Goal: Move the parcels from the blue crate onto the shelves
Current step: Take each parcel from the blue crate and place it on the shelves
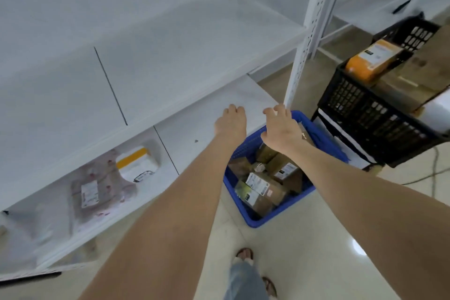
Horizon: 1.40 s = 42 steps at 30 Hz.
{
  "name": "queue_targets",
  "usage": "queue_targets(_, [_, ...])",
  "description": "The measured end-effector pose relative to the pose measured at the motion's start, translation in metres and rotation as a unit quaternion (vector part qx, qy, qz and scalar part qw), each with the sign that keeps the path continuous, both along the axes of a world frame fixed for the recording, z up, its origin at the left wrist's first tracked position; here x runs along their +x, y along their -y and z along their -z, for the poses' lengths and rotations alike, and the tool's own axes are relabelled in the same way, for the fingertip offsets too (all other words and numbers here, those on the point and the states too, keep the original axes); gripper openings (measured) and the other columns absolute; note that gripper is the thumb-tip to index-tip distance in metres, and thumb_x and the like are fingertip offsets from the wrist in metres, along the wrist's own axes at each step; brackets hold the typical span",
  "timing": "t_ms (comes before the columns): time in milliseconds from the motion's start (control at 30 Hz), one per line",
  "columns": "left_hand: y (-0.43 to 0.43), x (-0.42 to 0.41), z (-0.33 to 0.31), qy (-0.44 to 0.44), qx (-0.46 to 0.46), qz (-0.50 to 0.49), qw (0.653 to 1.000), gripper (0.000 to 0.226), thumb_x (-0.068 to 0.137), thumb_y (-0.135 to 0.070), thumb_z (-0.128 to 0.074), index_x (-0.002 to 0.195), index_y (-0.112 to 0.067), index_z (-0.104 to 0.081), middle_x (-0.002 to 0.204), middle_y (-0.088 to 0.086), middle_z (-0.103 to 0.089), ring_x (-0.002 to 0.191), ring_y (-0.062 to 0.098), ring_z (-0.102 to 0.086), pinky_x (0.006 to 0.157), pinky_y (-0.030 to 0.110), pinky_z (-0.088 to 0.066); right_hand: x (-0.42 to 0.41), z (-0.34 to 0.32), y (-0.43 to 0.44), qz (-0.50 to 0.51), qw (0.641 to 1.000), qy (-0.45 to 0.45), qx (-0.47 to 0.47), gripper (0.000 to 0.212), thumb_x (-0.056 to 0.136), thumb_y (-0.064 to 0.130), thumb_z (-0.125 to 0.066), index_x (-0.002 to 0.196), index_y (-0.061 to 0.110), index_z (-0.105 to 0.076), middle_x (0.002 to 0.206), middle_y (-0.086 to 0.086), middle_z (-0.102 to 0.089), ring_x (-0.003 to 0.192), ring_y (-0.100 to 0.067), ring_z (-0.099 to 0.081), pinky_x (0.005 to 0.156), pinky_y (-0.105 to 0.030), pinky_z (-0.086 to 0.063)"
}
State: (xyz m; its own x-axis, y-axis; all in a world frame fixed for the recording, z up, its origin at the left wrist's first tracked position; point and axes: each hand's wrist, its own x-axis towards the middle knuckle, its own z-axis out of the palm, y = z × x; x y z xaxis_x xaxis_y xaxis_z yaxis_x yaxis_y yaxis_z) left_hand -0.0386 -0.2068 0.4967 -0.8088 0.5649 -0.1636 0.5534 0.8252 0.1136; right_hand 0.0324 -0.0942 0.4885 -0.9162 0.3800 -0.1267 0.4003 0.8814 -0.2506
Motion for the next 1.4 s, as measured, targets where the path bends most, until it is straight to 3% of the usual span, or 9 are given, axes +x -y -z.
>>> queue_targets(167, [-0.040, -0.008, 0.050, 0.032, -0.015, -0.005, 0.999, 0.043, 0.086, -0.003, -0.056, 0.127, -0.006, -0.043, 0.124, 0.012, -0.043, 0.111, 0.025, -0.046, 0.078, 0.032, -0.045, -0.014, 0.047, -0.046, 0.000, 0.998, 0.056, 0.006, 0.057, 0.091, 0.029, -0.057, 0.140, 0.015, -0.032, 0.141, -0.014, -0.030, 0.123, -0.031, -0.039, 0.091, -0.038, -0.044])
queue_targets(633, [-0.139, -0.084, 0.197, 0.131, -0.071, -0.065, 0.987, 0.043, 0.088, -0.009, -0.056, 0.128, -0.006, -0.041, 0.126, 0.012, -0.043, 0.113, 0.026, -0.046, 0.078, 0.034, -0.047, -0.114, 0.179, -0.156, -0.070, 0.976, 0.202, -0.032, 0.066, 0.089, 0.030, -0.059, 0.144, 0.018, -0.024, 0.147, -0.013, -0.022, 0.132, -0.032, -0.031, 0.103, -0.040, -0.036])
queue_targets(867, [-0.171, -0.078, 0.275, 0.205, -0.059, -0.148, 0.966, 0.039, 0.092, -0.013, -0.051, 0.129, -0.007, -0.040, 0.129, 0.012, -0.041, 0.120, 0.028, -0.044, 0.087, 0.038, -0.048, -0.124, 0.257, -0.190, -0.121, 0.962, 0.240, -0.053, 0.075, 0.088, 0.035, -0.062, 0.147, 0.018, -0.020, 0.148, -0.013, -0.022, 0.133, -0.031, -0.031, 0.103, -0.040, -0.037])
queue_targets(1000, [-0.180, -0.059, 0.331, 0.277, -0.017, -0.261, 0.925, 0.043, 0.094, -0.018, -0.049, 0.133, -0.005, -0.038, 0.132, 0.013, -0.039, 0.124, 0.032, -0.042, 0.094, 0.040, -0.046, -0.118, 0.315, -0.201, -0.157, 0.948, 0.267, -0.079, 0.082, 0.085, 0.040, -0.064, 0.148, 0.019, -0.016, 0.148, -0.013, -0.023, 0.133, -0.032, -0.031, 0.105, -0.042, -0.038])
queue_targets(1200, [-0.172, -0.012, 0.412, 0.341, 0.034, -0.435, 0.833, 0.052, 0.093, -0.024, -0.050, 0.138, -0.004, -0.035, 0.138, 0.018, -0.041, 0.122, 0.033, -0.046, 0.098, 0.041, -0.043, -0.092, 0.407, -0.203, -0.186, 0.918, 0.326, -0.124, 0.082, 0.084, 0.048, -0.063, 0.147, 0.021, -0.018, 0.149, -0.012, -0.020, 0.135, -0.033, -0.030, 0.103, -0.045, -0.039])
queue_targets(1400, [-0.153, 0.023, 0.484, 0.390, 0.049, -0.541, 0.743, 0.061, 0.093, -0.022, -0.054, 0.143, -0.003, -0.024, 0.141, 0.018, -0.034, 0.123, 0.033, -0.045, 0.091, 0.036, -0.044, -0.073, 0.487, -0.181, -0.119, 0.884, 0.382, -0.243, 0.092, 0.077, 0.048, -0.072, 0.148, 0.018, -0.023, 0.151, -0.012, -0.025, 0.135, -0.032, -0.034, 0.106, -0.044, -0.038])
